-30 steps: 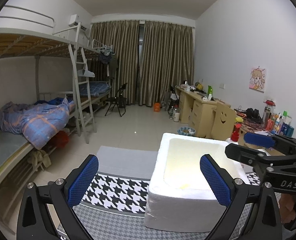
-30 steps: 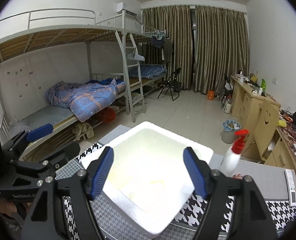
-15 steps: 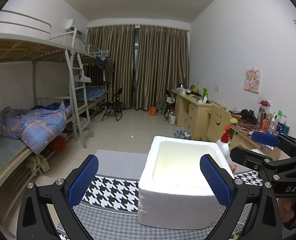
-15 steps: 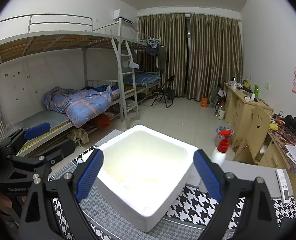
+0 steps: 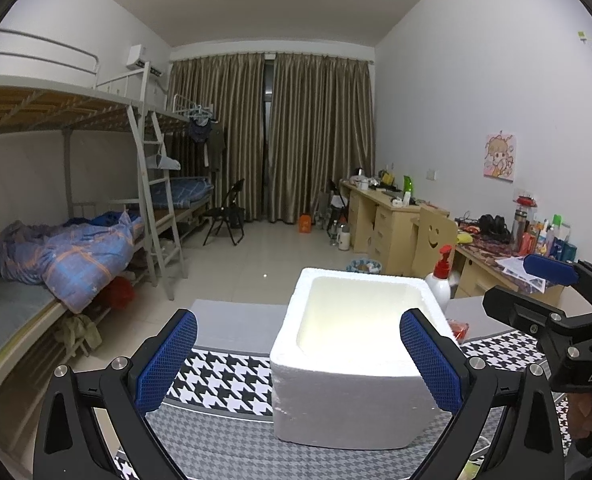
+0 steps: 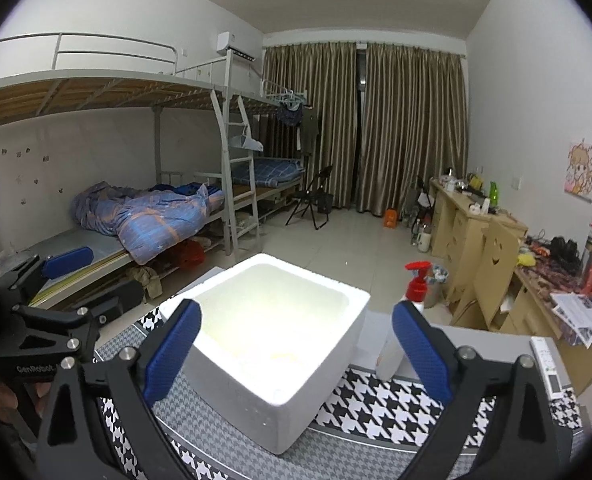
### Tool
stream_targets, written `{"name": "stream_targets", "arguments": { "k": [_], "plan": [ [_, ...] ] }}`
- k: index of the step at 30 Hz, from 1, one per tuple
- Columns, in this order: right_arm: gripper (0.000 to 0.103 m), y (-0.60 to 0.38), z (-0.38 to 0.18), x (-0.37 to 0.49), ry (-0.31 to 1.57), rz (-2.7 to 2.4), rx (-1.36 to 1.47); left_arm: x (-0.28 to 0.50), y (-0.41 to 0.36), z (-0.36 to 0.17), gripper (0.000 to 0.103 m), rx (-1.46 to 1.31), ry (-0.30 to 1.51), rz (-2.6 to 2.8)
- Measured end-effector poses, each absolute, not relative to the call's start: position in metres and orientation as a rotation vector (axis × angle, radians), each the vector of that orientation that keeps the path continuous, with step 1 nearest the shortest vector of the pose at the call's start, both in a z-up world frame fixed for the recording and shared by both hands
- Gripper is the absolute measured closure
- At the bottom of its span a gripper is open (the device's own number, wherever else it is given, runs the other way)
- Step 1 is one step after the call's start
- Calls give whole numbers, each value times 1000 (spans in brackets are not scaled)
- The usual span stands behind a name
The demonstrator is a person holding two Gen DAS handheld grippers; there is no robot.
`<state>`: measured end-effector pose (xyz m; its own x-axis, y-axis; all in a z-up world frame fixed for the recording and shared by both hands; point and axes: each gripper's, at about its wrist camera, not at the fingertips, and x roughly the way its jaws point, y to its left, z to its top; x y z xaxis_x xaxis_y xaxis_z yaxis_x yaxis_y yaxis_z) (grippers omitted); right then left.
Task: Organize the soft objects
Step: 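Withdraw both tools from the foam box back toward the remaining items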
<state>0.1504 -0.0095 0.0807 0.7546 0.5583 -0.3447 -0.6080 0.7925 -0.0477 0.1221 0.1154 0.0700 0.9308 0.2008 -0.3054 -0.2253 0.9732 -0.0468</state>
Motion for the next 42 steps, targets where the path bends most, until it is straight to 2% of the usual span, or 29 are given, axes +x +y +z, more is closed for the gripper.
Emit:
{"name": "stream_targets", "arguments": {
  "k": [42],
  "plan": [
    [2, -78, 74, 101, 265, 547, -105, 80, 62, 72, 1, -46, 267, 100]
  ]
}}
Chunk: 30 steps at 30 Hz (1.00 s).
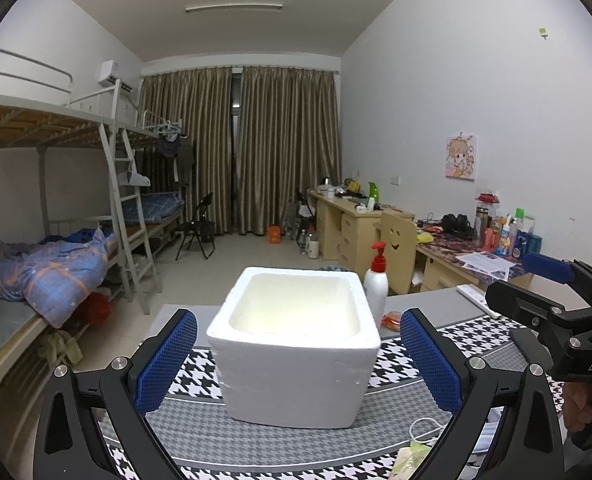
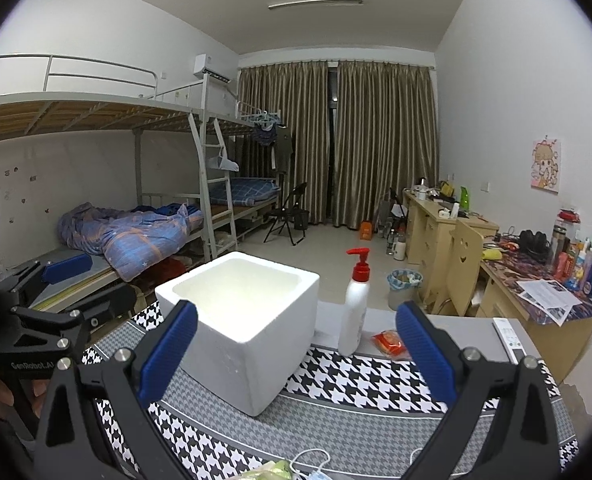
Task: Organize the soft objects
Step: 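Withdraw both tools from the foam box back toward the remaining items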
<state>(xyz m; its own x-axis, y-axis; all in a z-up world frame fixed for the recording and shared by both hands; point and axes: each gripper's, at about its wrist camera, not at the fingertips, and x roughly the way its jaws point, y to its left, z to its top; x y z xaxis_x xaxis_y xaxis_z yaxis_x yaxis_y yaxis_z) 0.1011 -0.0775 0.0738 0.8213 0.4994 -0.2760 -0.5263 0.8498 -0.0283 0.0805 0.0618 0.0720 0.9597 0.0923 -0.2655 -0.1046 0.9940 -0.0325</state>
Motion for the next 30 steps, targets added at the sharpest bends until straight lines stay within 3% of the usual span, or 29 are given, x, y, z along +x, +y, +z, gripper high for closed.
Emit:
{"name": "stream_targets", "arguments": {
  "k": [30],
  "plan": [
    [2, -125, 48, 79, 272, 460, -82, 72, 30, 44, 1, -34, 306, -44]
  ]
}}
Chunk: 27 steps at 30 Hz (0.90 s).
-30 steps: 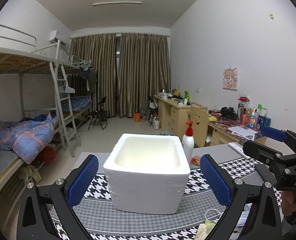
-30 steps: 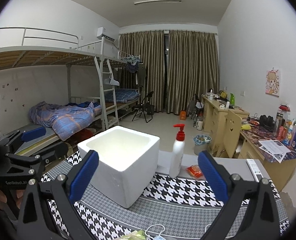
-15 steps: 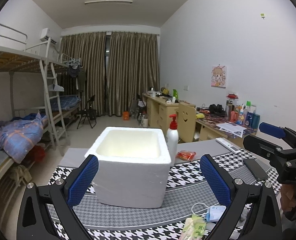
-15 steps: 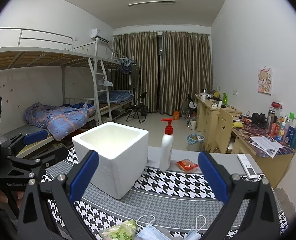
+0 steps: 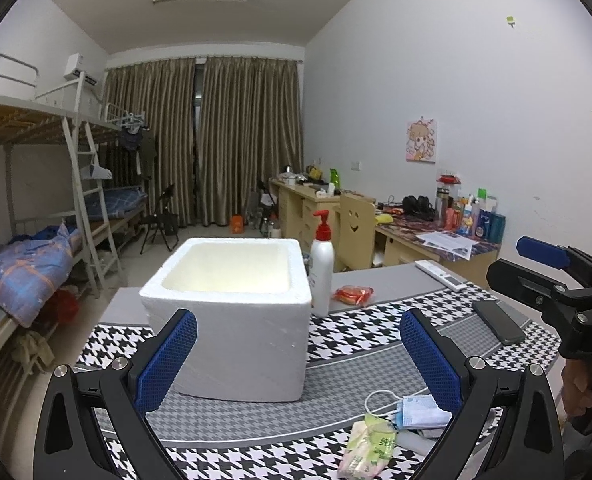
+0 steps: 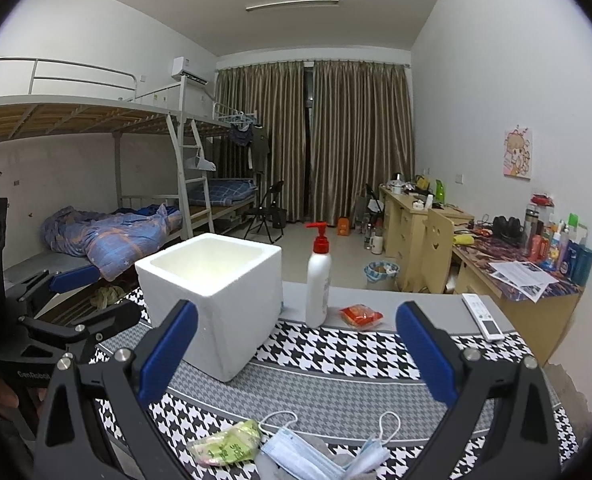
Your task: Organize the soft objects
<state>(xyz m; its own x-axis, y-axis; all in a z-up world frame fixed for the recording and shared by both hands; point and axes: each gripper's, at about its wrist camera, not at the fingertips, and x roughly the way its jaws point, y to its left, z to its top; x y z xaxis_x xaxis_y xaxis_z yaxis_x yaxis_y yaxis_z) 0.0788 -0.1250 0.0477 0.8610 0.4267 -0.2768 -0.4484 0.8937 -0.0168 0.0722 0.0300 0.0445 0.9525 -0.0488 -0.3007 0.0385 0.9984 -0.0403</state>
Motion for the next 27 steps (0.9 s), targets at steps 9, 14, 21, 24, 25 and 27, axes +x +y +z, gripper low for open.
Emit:
{"name": "stream_targets", "arguments": {
  "k": [9, 14, 21, 24, 25, 27],
  "plan": [
    [2, -134, 35, 75, 298, 443, -78, 73, 26, 35, 1, -37, 335, -78],
    [2, -136, 30, 74, 307, 440, -84, 73, 21, 28, 1, -33, 351, -98],
    [2, -142, 26, 74, 322, 437, -74, 74, 18, 21, 1, -36, 371, -107],
    [2, -143, 24, 73, 325, 436, -76, 75, 14, 17, 1, -33, 382, -112],
    [2, -144, 23, 72, 328, 438, -76, 75, 14, 16, 1, -33, 384, -111],
    [2, -144, 22, 72, 333, 440, -77, 75, 14, 13, 1, -34, 391, -113]
  ]
}}
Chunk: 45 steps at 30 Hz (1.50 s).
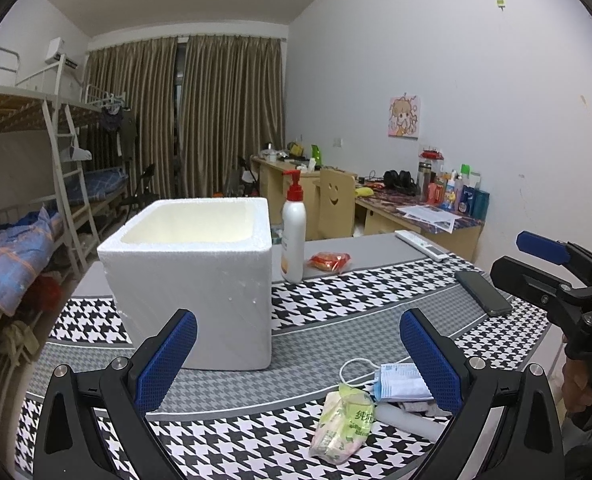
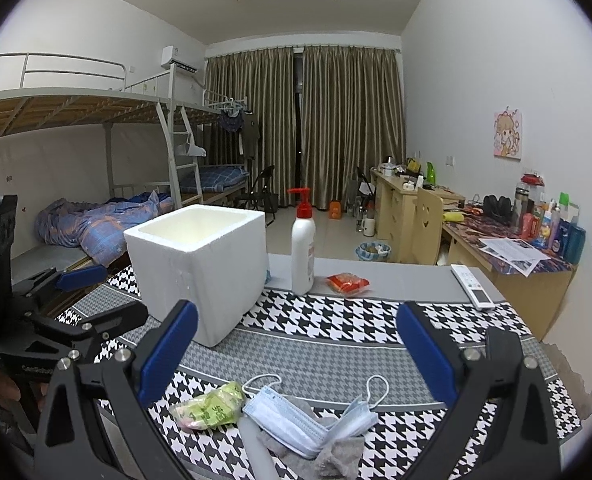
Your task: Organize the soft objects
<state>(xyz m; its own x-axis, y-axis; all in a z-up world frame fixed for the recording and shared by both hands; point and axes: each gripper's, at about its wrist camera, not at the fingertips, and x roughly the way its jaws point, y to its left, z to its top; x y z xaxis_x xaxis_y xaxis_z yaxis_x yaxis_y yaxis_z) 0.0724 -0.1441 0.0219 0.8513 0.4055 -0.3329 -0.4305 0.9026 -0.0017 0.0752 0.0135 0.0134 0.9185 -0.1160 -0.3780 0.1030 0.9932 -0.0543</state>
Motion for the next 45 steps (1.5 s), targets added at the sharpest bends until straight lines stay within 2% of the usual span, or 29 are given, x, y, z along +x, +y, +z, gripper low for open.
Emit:
{"name": "stream_targets", "arguments": {
  "k": [39, 45],
  "plan": [
    [2, -143, -36, 91, 547, 485, -118, 91, -7, -51, 1, -3, 607, -154],
    [12, -140, -48, 96, 594, 504, -125, 93, -13, -62, 1, 1, 640, -163]
  ]
}}
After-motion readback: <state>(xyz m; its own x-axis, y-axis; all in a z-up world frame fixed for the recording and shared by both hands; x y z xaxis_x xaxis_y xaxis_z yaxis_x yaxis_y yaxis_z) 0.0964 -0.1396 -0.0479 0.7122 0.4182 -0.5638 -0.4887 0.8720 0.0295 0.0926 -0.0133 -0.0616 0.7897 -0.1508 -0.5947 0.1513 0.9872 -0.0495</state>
